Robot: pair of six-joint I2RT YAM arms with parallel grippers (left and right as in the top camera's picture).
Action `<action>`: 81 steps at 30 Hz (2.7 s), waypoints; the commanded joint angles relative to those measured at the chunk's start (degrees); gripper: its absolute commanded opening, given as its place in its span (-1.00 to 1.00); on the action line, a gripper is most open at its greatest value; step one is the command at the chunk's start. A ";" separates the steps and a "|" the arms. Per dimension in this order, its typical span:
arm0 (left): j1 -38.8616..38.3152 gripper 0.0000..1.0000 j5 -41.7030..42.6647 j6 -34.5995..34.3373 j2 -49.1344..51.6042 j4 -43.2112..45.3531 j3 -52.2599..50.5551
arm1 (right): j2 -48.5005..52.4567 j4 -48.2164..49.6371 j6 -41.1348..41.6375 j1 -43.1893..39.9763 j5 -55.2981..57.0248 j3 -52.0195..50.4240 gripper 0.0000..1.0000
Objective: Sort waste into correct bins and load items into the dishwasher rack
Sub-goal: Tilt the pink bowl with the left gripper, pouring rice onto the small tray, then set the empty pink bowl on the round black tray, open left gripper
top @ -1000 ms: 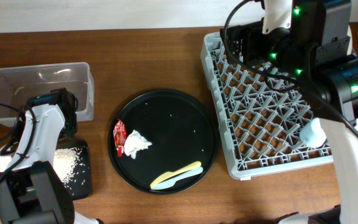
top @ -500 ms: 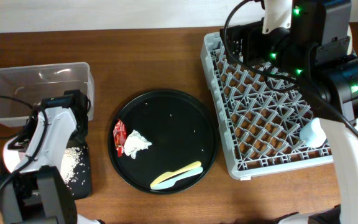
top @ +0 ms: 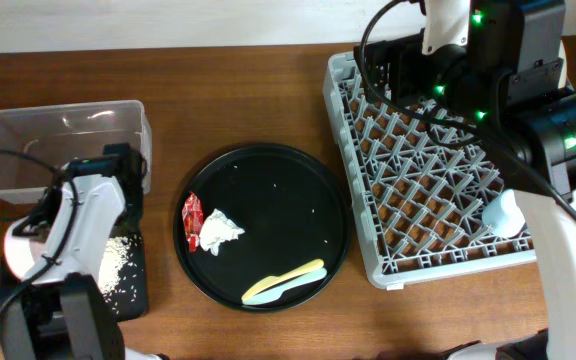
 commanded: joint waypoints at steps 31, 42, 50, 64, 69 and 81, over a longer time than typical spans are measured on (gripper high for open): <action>-5.11 -0.99 28.26 2.99 -7.52 6.60 6.08 | 0.31 0.17 0.44 0.22 0.74 -0.09 0.96; -8.74 -0.99 74.27 2.95 -7.39 15.72 14.67 | 0.31 0.17 0.44 0.22 0.74 -0.09 0.96; -18.60 -0.99 79.91 1.86 -1.95 19.04 12.50 | 0.31 0.17 0.44 0.22 0.74 -0.09 0.96; -23.91 -0.61 91.56 1.92 12.70 28.76 10.58 | 0.31 0.17 0.44 0.22 0.74 -0.09 0.97; -22.93 0.74 91.36 2.14 11.15 28.11 12.98 | 0.31 0.15 0.46 0.22 0.35 -0.09 0.96; -11.23 0.98 75.38 2.32 -8.04 5.88 33.51 | 7.26 -16.04 0.46 0.94 -2.82 -1.22 0.89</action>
